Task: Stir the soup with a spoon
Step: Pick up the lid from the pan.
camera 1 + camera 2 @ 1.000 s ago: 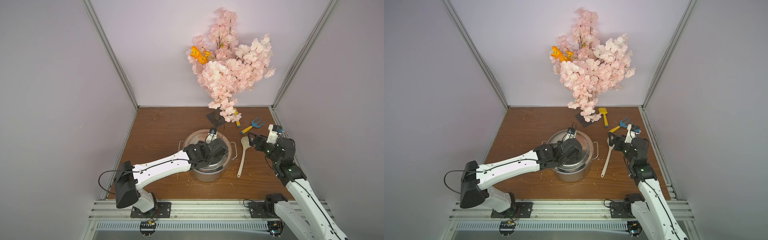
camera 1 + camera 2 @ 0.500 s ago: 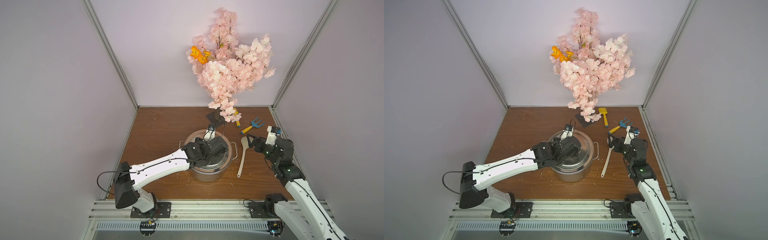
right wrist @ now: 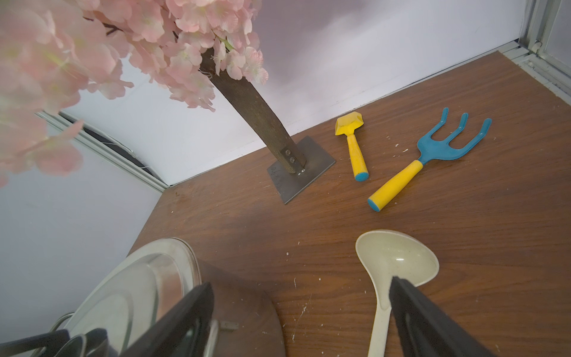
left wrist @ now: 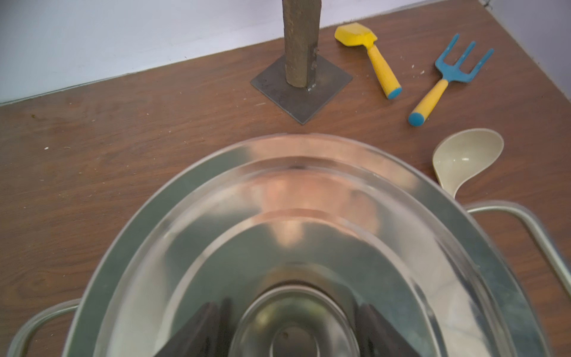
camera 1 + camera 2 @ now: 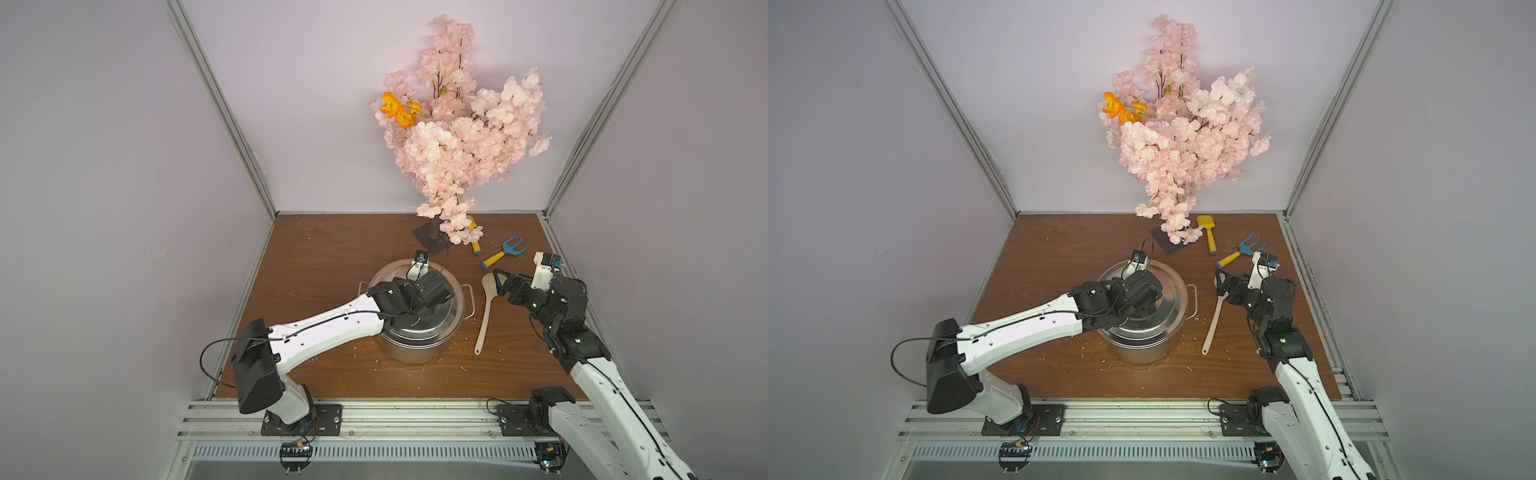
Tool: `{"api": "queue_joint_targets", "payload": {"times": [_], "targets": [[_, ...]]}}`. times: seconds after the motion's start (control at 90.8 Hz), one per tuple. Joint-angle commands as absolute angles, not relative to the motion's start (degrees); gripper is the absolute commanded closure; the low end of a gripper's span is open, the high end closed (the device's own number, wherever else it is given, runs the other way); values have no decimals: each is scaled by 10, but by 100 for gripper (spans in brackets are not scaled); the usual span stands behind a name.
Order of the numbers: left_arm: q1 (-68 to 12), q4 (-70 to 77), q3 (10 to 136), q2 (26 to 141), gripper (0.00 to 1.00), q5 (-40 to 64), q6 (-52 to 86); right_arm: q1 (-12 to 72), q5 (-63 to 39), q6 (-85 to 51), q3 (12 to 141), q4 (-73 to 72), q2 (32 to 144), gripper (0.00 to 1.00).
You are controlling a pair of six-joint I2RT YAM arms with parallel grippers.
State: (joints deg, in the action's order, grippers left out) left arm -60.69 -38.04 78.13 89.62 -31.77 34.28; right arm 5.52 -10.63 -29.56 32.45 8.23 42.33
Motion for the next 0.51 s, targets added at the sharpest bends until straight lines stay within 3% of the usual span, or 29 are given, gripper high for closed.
{"api": "queue_joint_targets", "payload": {"times": [0.0,0.165,0.495], "targets": [[-603,-406,788,910,27,-275,332,57,-112,-292,318,84,417,7],[-603,-407,785,909,32,-276,333,57,-110,-288,317,90,412,6],[-603,-408,788,890,55,-277,332,56,-109,-288,315,89,409,5]]}}
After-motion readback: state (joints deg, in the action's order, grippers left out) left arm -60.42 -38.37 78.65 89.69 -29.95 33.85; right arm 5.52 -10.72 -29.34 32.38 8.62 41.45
